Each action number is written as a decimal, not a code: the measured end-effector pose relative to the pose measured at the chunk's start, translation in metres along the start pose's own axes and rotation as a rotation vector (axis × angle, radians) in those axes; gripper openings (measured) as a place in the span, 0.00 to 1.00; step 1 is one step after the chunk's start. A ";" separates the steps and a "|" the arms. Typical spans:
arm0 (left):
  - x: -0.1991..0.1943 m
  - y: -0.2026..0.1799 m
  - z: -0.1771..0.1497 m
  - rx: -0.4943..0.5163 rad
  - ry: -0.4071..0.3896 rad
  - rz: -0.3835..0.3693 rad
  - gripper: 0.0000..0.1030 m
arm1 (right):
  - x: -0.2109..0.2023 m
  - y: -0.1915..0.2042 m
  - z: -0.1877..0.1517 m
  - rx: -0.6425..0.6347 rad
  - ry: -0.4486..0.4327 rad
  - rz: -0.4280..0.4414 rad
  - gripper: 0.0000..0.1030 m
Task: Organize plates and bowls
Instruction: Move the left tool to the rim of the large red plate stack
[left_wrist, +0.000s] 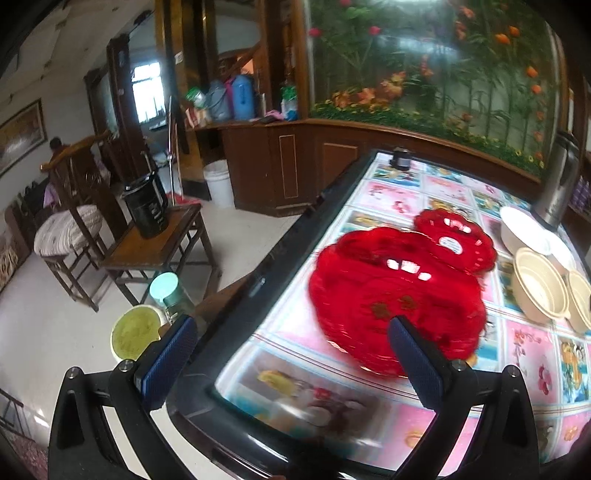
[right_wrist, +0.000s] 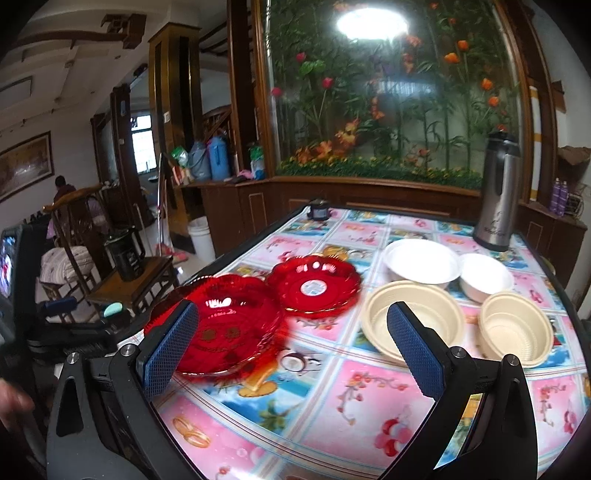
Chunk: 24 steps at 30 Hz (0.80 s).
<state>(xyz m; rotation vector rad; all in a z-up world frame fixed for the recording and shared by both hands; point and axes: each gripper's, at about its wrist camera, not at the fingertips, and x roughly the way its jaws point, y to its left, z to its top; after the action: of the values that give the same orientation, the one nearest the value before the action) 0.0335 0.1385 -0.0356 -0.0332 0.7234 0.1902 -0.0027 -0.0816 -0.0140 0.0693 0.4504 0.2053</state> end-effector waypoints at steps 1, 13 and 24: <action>0.003 0.006 0.001 -0.014 0.007 -0.005 1.00 | 0.006 0.003 0.000 0.001 0.013 0.002 1.00; 0.027 0.019 0.004 -0.040 0.085 -0.046 0.97 | 0.065 0.017 -0.003 0.045 0.154 0.044 1.00; 0.052 0.028 0.036 -0.073 0.186 -0.105 0.88 | 0.106 0.014 0.006 0.109 0.273 0.069 1.00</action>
<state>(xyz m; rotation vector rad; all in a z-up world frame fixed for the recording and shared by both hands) 0.0895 0.1775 -0.0418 -0.1597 0.8980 0.1140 0.0906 -0.0452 -0.0519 0.1647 0.7322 0.2599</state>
